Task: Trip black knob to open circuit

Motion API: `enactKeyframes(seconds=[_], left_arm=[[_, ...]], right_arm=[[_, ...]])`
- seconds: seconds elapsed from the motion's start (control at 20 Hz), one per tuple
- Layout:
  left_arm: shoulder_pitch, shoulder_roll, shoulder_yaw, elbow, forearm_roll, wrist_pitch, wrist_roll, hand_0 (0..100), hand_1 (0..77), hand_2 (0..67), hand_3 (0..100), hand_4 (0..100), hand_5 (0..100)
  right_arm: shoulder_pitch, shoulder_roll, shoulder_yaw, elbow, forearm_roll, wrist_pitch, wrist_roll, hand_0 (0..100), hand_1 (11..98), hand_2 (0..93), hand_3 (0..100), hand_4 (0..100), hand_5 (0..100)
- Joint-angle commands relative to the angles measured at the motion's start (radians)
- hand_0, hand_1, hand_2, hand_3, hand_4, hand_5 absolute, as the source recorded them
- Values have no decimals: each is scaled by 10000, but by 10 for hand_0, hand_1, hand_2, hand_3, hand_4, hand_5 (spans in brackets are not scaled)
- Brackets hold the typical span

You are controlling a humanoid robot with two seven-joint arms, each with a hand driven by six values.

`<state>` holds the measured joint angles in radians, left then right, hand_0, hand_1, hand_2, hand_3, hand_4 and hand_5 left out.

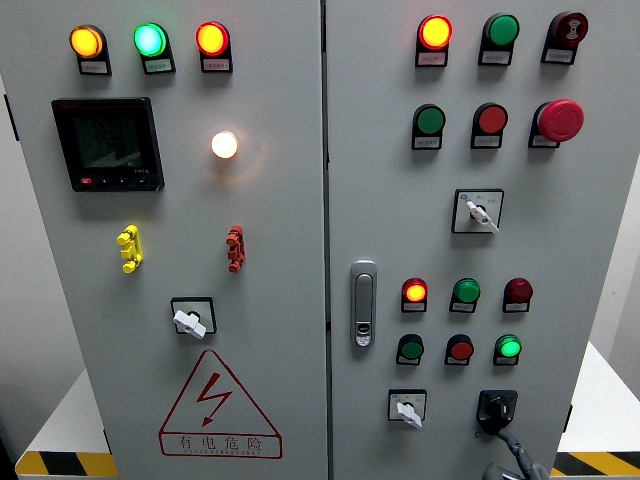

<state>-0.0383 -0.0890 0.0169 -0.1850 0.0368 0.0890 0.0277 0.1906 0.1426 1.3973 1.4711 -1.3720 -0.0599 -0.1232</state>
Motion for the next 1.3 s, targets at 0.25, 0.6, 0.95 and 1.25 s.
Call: enactKeyframes(seconds=[0.25,0.6,0.95,1.25], left_arm=[[0,0,0,-6,0,0,-1,0,0,195,263,97,86],[0,0,0,-6,0,0,-1,0,0,194,263,97,86],[0,0,0,-6,0,0,-1,0,0,194,263,97,86],[0,0,0,-6,0,0,-1,0,0,194,263,97,86]], right_arm=[[-35,31,139,0,-9,-15,5,1000,740,73,915,933,1000],[-127,31,385,0,-9,-15,5,1000,737,80,926,934,1000],[-403,0,554,153,-25,-15,20,1000,736,97,932,936,1000],[-985,0,523,659,-132,0,51,1000,577,113,816,771,1000]])
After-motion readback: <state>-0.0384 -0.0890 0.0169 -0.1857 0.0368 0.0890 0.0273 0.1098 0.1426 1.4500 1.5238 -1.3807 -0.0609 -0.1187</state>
